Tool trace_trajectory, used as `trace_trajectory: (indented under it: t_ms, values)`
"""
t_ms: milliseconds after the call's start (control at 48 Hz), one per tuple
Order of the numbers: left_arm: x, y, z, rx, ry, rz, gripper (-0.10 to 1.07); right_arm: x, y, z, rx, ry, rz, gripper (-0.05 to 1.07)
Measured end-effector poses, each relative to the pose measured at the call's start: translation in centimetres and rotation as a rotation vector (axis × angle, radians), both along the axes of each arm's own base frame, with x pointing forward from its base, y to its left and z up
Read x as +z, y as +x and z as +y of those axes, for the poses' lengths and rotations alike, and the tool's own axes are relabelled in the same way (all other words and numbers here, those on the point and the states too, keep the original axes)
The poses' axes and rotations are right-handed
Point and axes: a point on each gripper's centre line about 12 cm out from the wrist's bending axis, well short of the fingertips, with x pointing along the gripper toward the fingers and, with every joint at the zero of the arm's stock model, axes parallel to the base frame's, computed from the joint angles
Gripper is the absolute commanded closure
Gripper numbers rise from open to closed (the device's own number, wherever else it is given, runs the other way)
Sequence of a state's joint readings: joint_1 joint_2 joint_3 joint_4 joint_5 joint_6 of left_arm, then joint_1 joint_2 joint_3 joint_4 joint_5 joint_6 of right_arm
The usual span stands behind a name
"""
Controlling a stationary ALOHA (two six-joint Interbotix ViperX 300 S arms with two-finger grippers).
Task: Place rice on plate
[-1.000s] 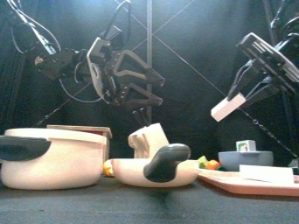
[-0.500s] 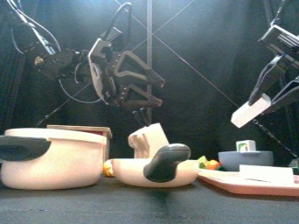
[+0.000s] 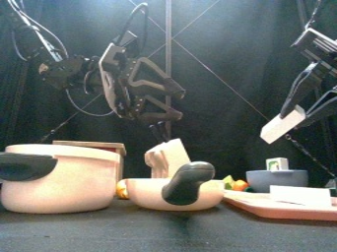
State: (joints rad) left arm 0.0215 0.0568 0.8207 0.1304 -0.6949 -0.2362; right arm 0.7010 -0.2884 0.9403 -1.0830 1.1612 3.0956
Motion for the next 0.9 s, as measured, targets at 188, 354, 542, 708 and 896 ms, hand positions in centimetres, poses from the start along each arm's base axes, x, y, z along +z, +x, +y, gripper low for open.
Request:
trace_trajectory:
  t_ms: [188,354,542,708,896]
  values:
    - [0.0,0.0,0.1,0.003,0.000,0.000,0.00,0.0,0.0,0.0,-0.001,0.001,0.001,0.50]
    - [0.0,0.0,0.2,0.006,-0.001,-0.002,0.00,0.1,3.3,0.8,0.077,0.014,-0.019,0.50]
    - [0.0,0.0,0.2,0.005,0.000,0.000,0.00,-1.0,5.2,0.2,0.245,0.015,0.127,0.50]
    - [0.0,0.0,0.3,0.009,-0.001,0.000,0.00,-1.2,4.2,-0.7,0.243,0.049,0.164,0.50]
    - [-0.2,-0.2,0.3,0.009,0.000,0.006,0.00,-1.4,3.7,-0.7,0.292,0.066,0.157,0.50]
